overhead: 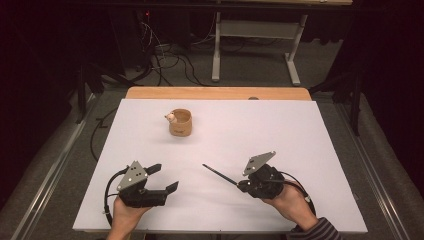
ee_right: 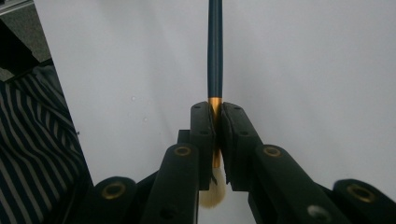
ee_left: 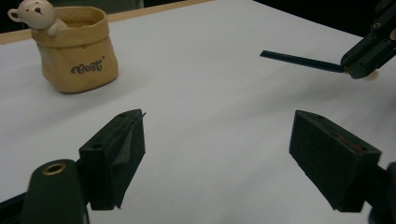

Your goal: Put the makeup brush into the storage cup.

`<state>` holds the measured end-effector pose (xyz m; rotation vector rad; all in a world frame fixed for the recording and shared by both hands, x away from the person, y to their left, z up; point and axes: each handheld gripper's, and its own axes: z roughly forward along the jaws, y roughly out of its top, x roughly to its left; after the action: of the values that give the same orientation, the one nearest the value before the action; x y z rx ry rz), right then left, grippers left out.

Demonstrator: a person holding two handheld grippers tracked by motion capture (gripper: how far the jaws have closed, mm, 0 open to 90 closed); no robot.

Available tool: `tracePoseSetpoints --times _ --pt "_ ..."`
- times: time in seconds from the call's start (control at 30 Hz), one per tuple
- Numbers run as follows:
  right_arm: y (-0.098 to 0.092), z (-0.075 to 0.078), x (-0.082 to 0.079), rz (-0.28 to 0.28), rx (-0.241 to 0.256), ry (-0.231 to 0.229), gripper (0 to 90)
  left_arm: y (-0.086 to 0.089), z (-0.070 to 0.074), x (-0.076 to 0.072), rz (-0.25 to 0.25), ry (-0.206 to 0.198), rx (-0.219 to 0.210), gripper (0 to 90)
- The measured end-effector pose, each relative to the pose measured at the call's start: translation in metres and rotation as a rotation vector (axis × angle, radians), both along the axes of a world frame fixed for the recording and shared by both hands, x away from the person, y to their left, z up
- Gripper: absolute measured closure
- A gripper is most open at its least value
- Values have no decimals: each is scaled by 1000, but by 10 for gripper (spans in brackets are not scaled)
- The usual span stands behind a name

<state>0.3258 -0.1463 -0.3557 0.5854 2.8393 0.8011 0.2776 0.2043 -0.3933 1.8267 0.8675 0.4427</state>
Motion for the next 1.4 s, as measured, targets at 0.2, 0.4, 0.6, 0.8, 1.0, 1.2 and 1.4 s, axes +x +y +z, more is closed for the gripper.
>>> tracePoseSetpoints --times 0.2,0.4,0.6,0.8,1.0,1.2,1.4 --pt "1 -2 -2 16 6 6 860 -5 4 0 -21 -11 2 191" --pt "-1 -1 -4 22 20 1 860 -9 9 2 -51 -18 10 193" --pt "-2 1 -4 24 24 -1 860 -14 13 6 -76 -25 24 197" --pt "-1 1 -4 31 23 2 860 -22 17 10 -102 -38 36 207" --pt "0 2 -4 39 25 -3 860 -28 21 15 -124 -40 44 211" --pt "1 4 -5 52 29 -11 861 -37 22 20 -170 -32 56 230" --pt "3 4 -6 56 33 -9 860 -44 22 22 -201 -24 63 248"
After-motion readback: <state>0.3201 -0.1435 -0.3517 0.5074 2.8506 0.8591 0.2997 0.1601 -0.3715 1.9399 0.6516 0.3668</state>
